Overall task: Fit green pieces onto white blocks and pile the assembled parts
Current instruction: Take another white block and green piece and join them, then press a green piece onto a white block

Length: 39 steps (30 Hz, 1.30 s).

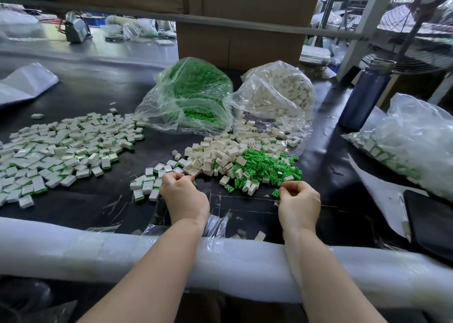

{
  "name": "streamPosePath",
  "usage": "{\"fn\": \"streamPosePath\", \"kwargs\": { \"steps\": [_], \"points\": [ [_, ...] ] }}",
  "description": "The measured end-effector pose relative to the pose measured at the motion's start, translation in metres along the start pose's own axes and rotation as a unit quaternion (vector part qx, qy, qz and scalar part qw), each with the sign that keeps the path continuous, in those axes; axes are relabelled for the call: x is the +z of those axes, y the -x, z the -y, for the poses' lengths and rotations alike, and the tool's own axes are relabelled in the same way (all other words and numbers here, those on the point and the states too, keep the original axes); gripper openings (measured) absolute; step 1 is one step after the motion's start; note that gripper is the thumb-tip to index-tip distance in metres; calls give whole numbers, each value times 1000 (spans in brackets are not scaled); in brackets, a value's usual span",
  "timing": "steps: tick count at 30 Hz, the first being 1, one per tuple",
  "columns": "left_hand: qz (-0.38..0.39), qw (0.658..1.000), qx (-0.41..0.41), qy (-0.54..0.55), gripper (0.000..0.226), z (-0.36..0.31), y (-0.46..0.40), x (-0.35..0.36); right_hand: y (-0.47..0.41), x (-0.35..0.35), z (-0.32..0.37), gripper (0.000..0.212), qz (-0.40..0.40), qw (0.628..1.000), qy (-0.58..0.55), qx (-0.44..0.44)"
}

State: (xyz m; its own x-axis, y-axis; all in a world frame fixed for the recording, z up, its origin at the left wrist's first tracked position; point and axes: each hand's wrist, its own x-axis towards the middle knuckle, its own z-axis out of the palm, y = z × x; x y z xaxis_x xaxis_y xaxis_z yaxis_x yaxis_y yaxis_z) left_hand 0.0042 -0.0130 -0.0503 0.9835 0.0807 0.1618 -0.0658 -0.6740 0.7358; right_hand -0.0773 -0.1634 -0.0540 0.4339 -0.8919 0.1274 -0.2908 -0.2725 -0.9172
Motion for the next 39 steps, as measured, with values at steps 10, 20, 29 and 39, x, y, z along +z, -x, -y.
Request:
{"fn": "streamPosePath", "kwargs": {
  "steps": [10, 20, 29, 39],
  "points": [
    [41, 982, 184, -18, 29, -4, 10, -3, 3, 2, 4, 24, 69, 986, 150, -21],
    [139, 957, 253, -12, 26, -3, 10, 3, 6, 1, 6, 20, 92, 978, 185, -41],
    [162, 959, 229, -41, 32, -3, 7, 6, 6, 2, 4, 13, 68, 991, 87, -74],
    [138, 973, 184, 15, 11, -5, 9, 4, 16, 1, 13, 18, 136, 984, -55, -101]
  ]
}}
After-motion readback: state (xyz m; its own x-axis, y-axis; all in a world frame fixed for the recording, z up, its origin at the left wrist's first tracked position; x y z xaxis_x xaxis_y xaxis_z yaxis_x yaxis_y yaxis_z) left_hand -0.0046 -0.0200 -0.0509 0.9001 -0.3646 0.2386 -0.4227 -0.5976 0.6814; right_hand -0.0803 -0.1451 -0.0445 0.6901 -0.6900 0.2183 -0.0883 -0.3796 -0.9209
